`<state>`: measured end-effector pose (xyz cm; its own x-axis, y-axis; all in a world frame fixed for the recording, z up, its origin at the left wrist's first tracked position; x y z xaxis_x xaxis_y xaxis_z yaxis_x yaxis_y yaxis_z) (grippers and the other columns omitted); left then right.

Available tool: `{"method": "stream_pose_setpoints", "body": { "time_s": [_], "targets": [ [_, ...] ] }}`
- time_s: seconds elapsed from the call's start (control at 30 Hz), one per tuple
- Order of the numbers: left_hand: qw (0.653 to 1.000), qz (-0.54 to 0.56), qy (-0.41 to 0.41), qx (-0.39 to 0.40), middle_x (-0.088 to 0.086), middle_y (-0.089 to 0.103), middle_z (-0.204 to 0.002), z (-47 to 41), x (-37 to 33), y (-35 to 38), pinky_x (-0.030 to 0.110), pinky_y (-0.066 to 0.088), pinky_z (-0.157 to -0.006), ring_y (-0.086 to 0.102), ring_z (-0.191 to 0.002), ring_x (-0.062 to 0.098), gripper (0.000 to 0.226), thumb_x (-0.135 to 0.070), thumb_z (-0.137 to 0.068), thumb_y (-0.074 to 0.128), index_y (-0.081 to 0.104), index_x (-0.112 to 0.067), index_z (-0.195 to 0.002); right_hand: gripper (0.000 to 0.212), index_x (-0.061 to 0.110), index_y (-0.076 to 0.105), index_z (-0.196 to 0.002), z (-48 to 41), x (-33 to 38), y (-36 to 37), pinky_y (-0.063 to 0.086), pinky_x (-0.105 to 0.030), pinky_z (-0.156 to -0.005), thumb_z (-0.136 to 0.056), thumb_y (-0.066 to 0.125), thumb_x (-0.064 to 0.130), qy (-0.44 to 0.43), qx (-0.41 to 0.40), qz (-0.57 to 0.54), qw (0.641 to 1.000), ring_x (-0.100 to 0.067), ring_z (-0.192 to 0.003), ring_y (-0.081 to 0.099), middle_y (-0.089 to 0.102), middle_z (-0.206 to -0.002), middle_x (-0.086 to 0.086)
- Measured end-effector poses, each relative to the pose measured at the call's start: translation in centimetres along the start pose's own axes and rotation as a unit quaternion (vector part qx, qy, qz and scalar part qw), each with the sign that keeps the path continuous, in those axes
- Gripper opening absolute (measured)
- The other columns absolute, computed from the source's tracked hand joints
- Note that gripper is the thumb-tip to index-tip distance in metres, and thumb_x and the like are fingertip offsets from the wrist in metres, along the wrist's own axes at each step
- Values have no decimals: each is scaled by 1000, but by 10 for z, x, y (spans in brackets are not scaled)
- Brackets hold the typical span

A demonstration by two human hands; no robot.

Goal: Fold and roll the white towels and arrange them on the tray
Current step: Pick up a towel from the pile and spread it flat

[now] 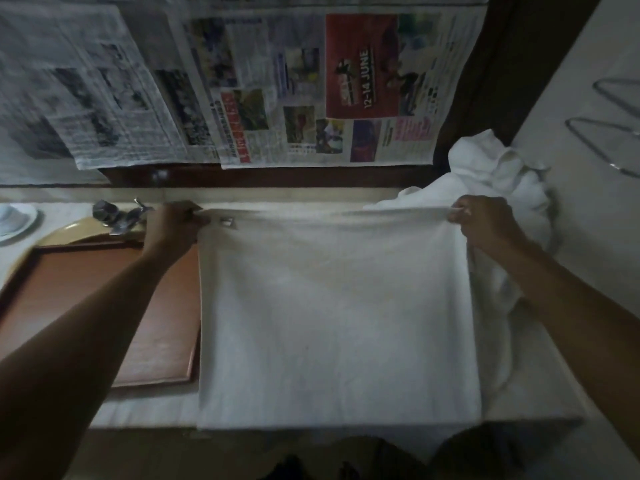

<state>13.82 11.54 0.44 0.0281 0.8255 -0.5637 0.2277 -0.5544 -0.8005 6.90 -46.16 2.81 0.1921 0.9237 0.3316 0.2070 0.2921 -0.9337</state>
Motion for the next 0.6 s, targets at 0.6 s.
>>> {"method": "stream_pose_setpoints", "body": {
  "time_s": [0.6],
  "targets": [
    [997,-13,-80,-14,12,77,-86,-205,9,101,38,53,-75,72,-84,32,23,-34,-84,77,80,-15,-97,39,0,63,-128,-223,16,98,48,-38,-92,-96,73,21,148,34,10,988,-42,-117,60,64,-129,-24]
  ]
}}
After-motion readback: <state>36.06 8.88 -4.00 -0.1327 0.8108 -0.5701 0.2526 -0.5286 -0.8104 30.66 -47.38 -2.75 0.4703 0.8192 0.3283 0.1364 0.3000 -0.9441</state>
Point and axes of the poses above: each hand's wrist, its own z-axis away from the middle knuckle, its own y-axis out of the palm, x = y × z, the point moved 7 cm from there along -z, towards the middle knuckle
